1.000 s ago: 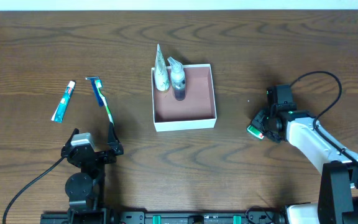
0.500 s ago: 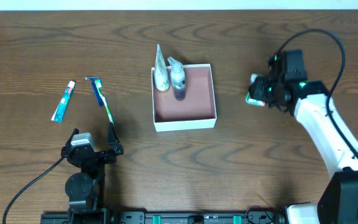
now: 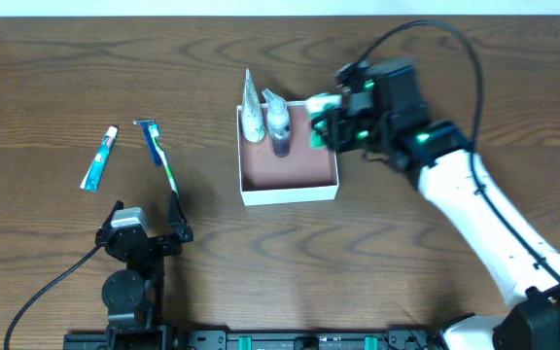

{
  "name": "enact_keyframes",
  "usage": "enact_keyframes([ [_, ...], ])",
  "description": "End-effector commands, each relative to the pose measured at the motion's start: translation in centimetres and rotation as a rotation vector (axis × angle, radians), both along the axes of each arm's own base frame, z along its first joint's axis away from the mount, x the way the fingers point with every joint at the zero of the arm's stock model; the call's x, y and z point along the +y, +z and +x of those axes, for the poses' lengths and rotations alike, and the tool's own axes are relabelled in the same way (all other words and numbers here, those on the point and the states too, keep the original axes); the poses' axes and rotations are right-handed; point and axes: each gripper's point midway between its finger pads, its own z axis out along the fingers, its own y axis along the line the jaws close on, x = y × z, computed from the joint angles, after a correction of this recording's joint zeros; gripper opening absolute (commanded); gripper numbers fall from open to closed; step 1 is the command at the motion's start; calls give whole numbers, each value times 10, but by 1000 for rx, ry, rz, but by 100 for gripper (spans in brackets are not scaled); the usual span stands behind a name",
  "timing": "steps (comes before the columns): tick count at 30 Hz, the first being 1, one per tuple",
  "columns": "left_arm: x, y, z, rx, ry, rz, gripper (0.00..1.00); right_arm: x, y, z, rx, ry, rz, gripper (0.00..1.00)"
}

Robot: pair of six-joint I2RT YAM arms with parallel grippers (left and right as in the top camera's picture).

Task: Pack container
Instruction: 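Grasp the Dettol soap bar and lower it into the box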

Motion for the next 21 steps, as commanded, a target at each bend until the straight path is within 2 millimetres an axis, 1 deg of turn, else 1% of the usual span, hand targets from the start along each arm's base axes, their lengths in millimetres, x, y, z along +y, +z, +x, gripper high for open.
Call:
enact_keyframes([
  [1, 2, -18, -1, 53, 8, 15, 98, 27, 4, -8, -7, 8, 0, 24],
  [5, 2, -18, -1, 53, 8, 15, 98, 49, -7, -20, 13, -13, -28, 24],
  [10, 2, -18, -1, 53, 8, 15, 98, 63, -22, -29, 27, -84, -75, 24],
  [13, 2, -18, -1, 53, 8, 15, 98, 71, -31, -29, 24, -121, -94, 24],
  [16, 2, -18, -1, 53, 8, 15, 98, 82, -40, -28, 22, -123, -92, 24],
  [21, 2, -18, -1, 53, 8, 15, 98, 94, -62, -23, 38, -121, -94, 24],
])
